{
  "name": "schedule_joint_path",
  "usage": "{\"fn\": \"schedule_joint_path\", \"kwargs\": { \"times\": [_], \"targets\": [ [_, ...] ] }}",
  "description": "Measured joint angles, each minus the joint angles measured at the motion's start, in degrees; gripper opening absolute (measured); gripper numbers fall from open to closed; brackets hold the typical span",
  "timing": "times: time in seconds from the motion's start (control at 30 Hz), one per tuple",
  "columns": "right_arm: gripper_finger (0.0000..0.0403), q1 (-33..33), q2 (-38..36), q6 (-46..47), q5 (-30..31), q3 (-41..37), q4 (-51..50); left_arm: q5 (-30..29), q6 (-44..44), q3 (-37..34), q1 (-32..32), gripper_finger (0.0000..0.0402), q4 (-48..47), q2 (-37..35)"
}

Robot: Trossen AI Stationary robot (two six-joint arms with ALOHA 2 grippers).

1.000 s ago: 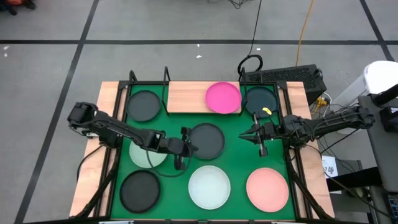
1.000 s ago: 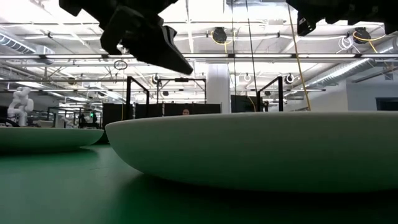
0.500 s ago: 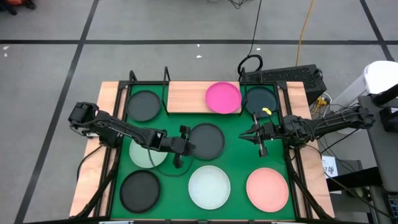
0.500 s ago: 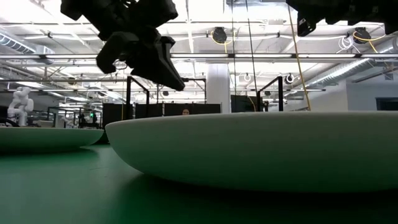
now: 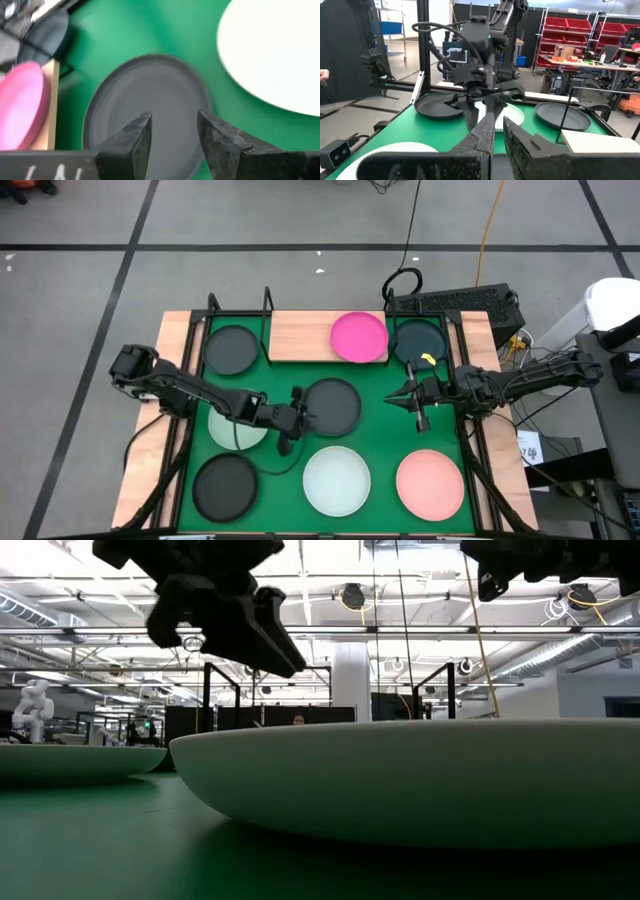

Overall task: Place and stack plates onto a shelf
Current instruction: Stack the right black plate on top of the pink plate on the shelf

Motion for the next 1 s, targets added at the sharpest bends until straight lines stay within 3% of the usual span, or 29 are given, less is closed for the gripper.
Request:
{"fn": "schedule_joint_path", "kwargs": {
  "times": [0.4, 0.63, 1.0],
  "targets": [
    [0.0025, 0.0, 0.0, -0.1, 0.4, 0.0, 0.2, -2.4, 2.7, 2.4, -2.5, 0.0168, -0.8, 1.6],
    [0.0025, 0.0, 0.1, 0.0, 1.8, 0.0, -0.3, -2.4, 3.4, 8.5, -1.1, 0.0168, -13.6, 9.2],
    [0.0025, 0.0, 0.4, 0.0, 1.5, 0.0, -1.6, -0.9, 3.8, 10.1, -0.6, 0.0168, -18.1, 13.5]
  ]
}}
